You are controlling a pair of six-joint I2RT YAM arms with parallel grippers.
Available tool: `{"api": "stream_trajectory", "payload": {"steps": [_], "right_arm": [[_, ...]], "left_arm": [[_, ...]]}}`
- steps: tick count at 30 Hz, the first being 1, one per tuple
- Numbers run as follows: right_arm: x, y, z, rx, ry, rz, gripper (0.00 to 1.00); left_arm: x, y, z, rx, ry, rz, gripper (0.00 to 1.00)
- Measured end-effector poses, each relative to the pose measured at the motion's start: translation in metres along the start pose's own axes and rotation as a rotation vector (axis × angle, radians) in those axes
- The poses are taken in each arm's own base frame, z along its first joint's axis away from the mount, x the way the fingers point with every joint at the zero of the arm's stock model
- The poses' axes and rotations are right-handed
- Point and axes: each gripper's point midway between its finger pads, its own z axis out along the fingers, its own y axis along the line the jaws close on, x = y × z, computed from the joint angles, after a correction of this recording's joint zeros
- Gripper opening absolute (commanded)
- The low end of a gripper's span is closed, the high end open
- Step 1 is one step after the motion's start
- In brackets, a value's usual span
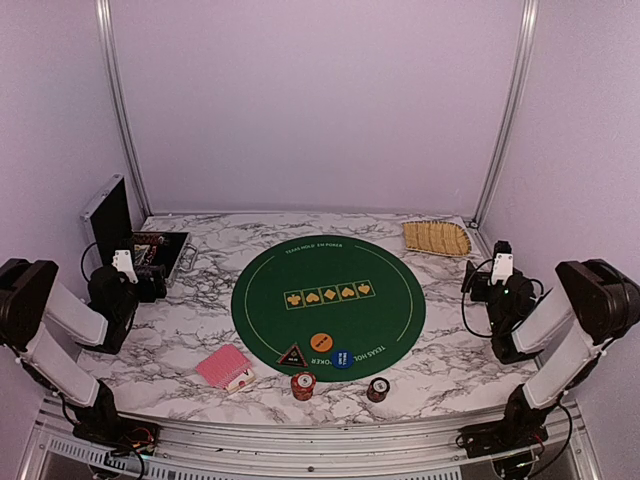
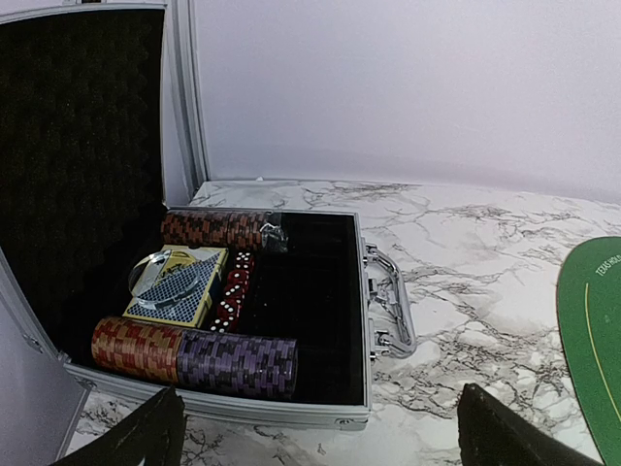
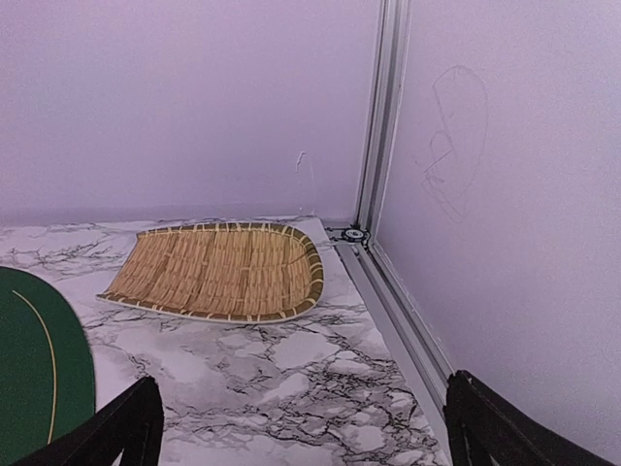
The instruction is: Distribute texas hold em gaming equipment
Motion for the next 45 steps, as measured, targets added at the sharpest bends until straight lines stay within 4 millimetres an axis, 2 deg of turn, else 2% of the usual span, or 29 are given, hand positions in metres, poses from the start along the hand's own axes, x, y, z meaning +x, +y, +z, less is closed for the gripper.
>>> {"api": "stream_trajectory", "payload": {"steps": [17, 20, 22, 24, 25, 28, 30, 33, 38, 41, 42, 45], "right_arm": [[-0.002, -0.001, 0.001, 0.003, -0.004, -0.002, 0.99], [0.0, -0.008, 0.002, 0.036, 0.012, 0.008, 0.99], [-0.004, -0.016, 0.004, 0.076, 0.024, 0.021, 0.99], [-0.018, -0.023, 0.01, 0.121, 0.023, 0.04, 0.99], [-0.031, -0.026, 0.013, 0.133, 0.005, 0.05, 0.99], [-0.07, -0.029, 0.013, 0.139, -0.068, 0.076, 0.99], [-0.09, -0.031, 0.007, 0.135, -0.106, 0.09, 0.99], [-0.108, -0.026, 0.006, 0.097, -0.105, 0.096, 0.99], [-0.143, -0.016, 0.024, 0.043, -0.048, 0.222, 0.99], [-0.158, -0.002, 0.031, -0.034, 0.001, 0.288, 0.99], [-0.161, 0.008, 0.032, -0.09, 0.023, 0.3, 0.99], [-0.153, 0.042, 0.036, -0.193, 0.12, 0.282, 0.99]], "left_arm": [[-0.004, -0.001, 0.002, 0.003, -0.009, 0.0, 0.99], [-0.007, -0.006, 0.005, 0.031, -0.001, 0.009, 0.99], [-0.017, -0.011, 0.01, 0.057, -0.001, 0.022, 0.99], [-0.034, -0.015, 0.013, 0.078, -0.022, 0.029, 0.99], [-0.045, -0.018, 0.014, 0.087, -0.038, 0.032, 0.99], [-0.06, -0.022, 0.012, 0.109, -0.047, 0.035, 0.99], [-0.061, -0.025, 0.014, 0.126, -0.016, 0.035, 0.99], [-0.061, -0.032, 0.021, 0.164, 0.071, 0.042, 0.99], [-0.077, -0.045, 0.02, 0.239, 0.173, 0.072, 0.99], [-0.086, -0.052, 0.015, 0.281, 0.231, 0.096, 0.99], [-0.087, -0.054, 0.012, 0.296, 0.253, 0.109, 0.99], [-0.079, -0.058, 0.003, 0.332, 0.332, 0.146, 0.99]]}}
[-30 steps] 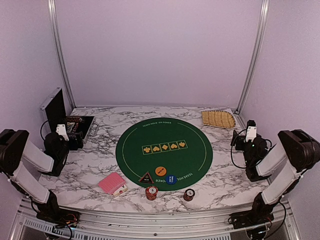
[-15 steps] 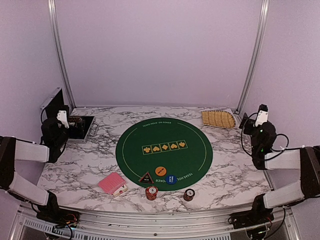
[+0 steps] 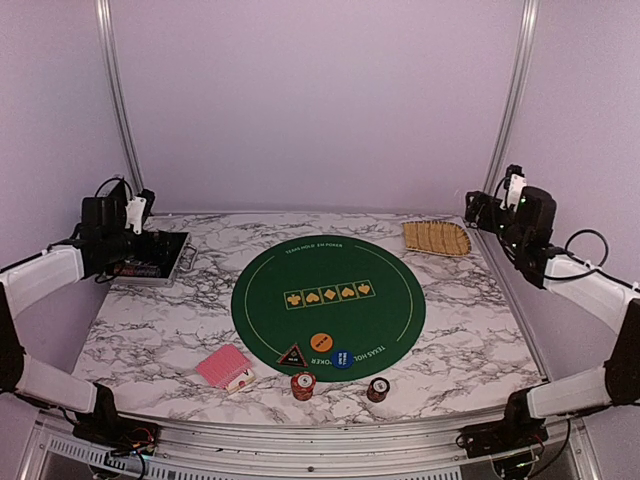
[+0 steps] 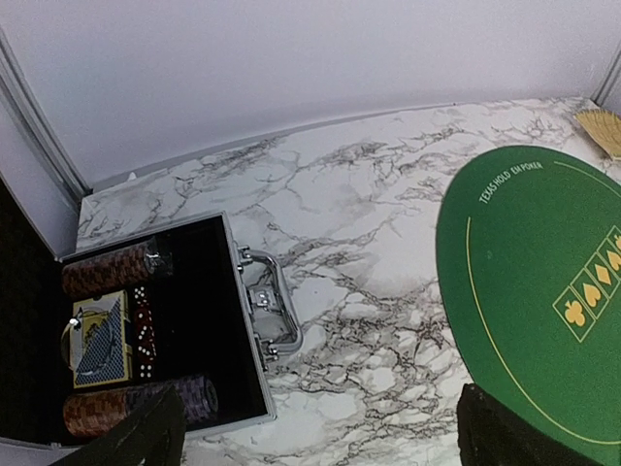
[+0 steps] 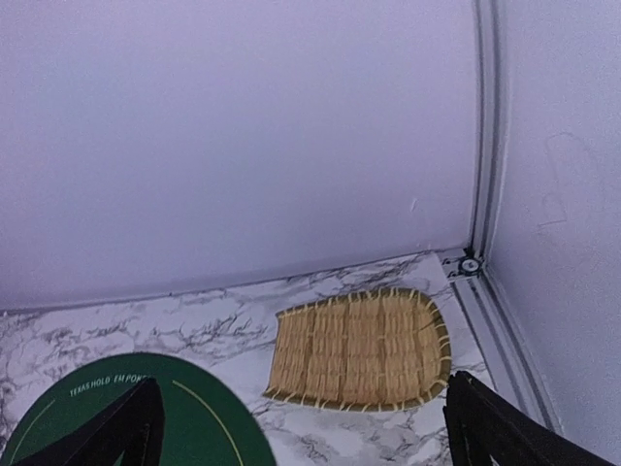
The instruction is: Distribute texas hold em gaming equipment
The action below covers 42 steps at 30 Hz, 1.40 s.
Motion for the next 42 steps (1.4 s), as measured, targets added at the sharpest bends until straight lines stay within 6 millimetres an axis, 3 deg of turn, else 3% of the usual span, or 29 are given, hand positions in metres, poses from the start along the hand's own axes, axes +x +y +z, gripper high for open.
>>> {"api": "stream_trajectory", "payload": {"steps": [3, 6, 7, 12, 18, 23, 28, 42], "right_arm": [[0.036, 0.064, 0.014, -0.118, 0.157, -0.078, 0.98], [0.076, 0.134, 0.006, -0.264, 0.295, -0.177, 0.95], [0.093, 0.162, -0.002, -0.323, 0.351, -0.221, 0.95], [0.147, 0.253, -0.039, -0.511, 0.521, -0.367, 0.91], [0.222, 0.327, -0.1, -0.677, 0.705, -0.527, 0.85], [0.276, 0.357, -0.133, -0.739, 0.842, -0.627, 0.84], [0.308, 0.363, -0.153, -0.751, 0.934, -0.69, 0.79], [0.337, 0.352, -0.162, -0.716, 1.046, -0.763, 0.64]], "left_arm": [[0.018, -0.006, -0.005, 0.032, 0.102, 0.022, 0.99], [0.033, -0.01, -0.01, 0.053, 0.186, 0.035, 0.99], [0.036, -0.011, -0.012, 0.058, 0.211, 0.038, 0.99], [0.039, -0.013, -0.018, 0.07, 0.27, 0.039, 0.99], [0.038, -0.015, -0.022, 0.083, 0.302, 0.032, 0.99], [0.04, -0.017, -0.026, 0.091, 0.322, 0.025, 0.99], [0.042, -0.017, -0.027, 0.093, 0.332, 0.023, 0.99], [0.044, -0.022, -0.028, 0.116, 0.342, 0.008, 0.99]]}}
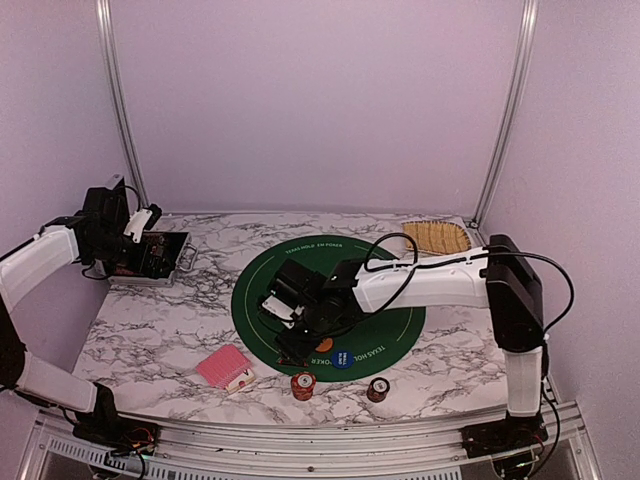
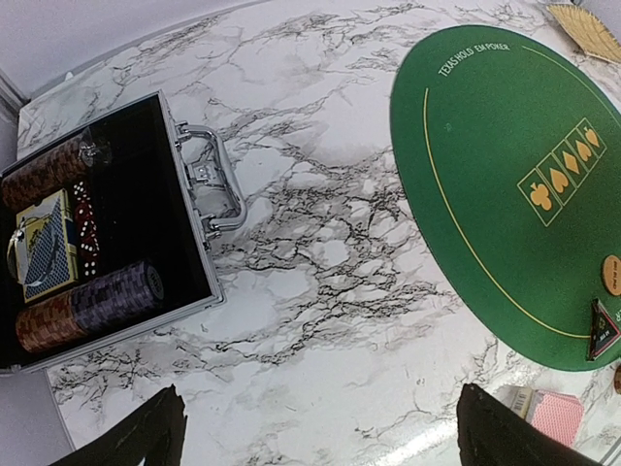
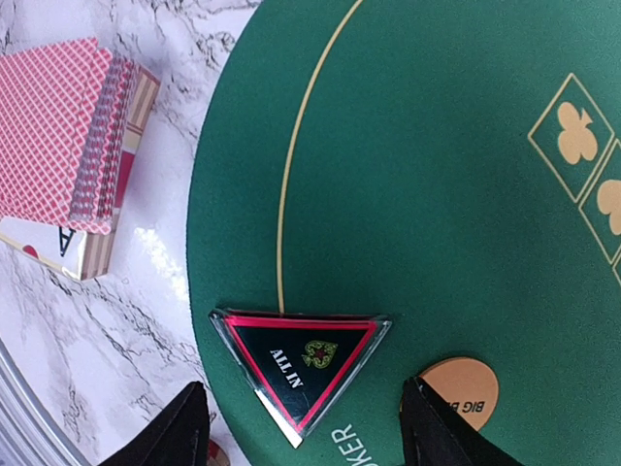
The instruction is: Distribute texas hold em gaming equipment
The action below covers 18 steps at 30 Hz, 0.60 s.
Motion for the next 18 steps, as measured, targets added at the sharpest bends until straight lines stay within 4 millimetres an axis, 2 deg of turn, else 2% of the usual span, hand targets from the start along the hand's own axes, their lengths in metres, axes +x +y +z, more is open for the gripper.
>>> {"api": "stream_trajectory", "payload": {"steps": [10, 18], "right_arm": [[0.016, 0.0, 0.017, 0.005, 0.068, -0.011, 0.63], [0.025, 0.0, 0.03, 0.003, 0.102, -0.02, 0.55]], "left_arm": [[-0.006, -0.002, -0.003, 0.008, -0.016, 0.002, 0.99], [-0.012, -0.002, -0.006, 0.008, -0.032, 0.003, 0.99]]}}
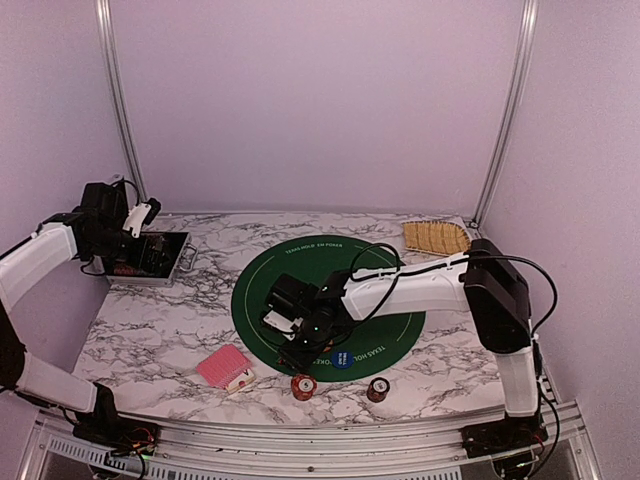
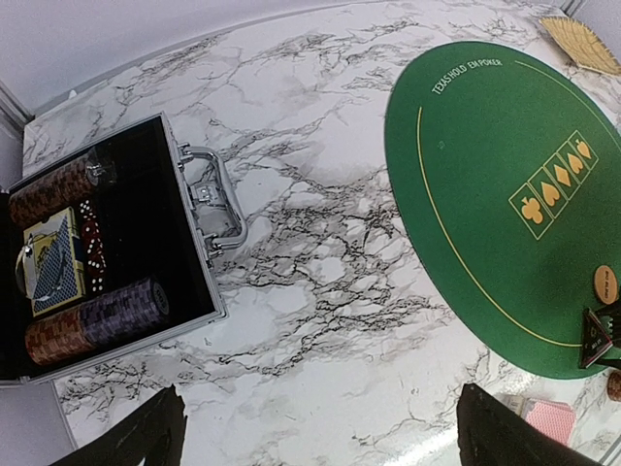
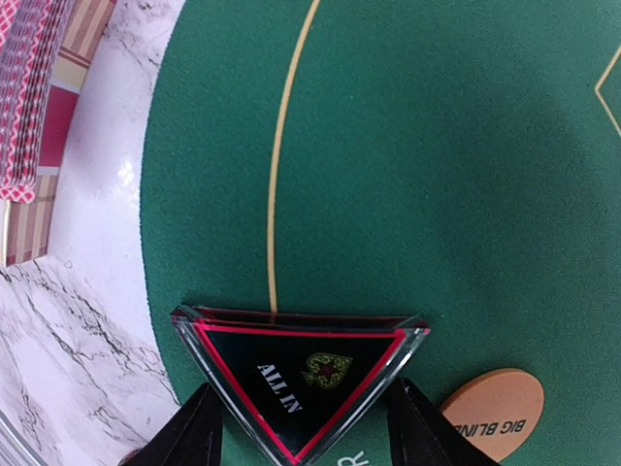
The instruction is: Distribute texas hold em gaming equipment
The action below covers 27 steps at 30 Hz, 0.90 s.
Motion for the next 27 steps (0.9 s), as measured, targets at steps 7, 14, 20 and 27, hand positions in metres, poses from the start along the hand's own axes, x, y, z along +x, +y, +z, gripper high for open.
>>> {"api": "stream_trajectory", "payload": {"steps": [7, 14, 20, 27], "right_arm": [[0.0, 0.0, 0.001, -0.001, 0.0, -0.003, 0.44], [-0.006, -0.001, 0.002, -0.023, -0.008, 0.01, 0.32], [-0.017, -0.003, 0.006, -0.041, -0.02, 0.014, 0.3], [-0.042, -0.003, 0.014, -0.047, -0.062, 0.024, 0.3]], "left_arm": [[-0.001, -0.002, -0.001, 0.01, -0.007, 0.001, 0.99], [-0.002, -0.003, -0.001, 0.014, -0.008, 0.001, 0.99], [-0.002, -0.003, -0.001, 0.014, -0.008, 0.001, 0.99], [-0.002, -0.003, -0.001, 0.014, -0.008, 0.001, 0.99]]}}
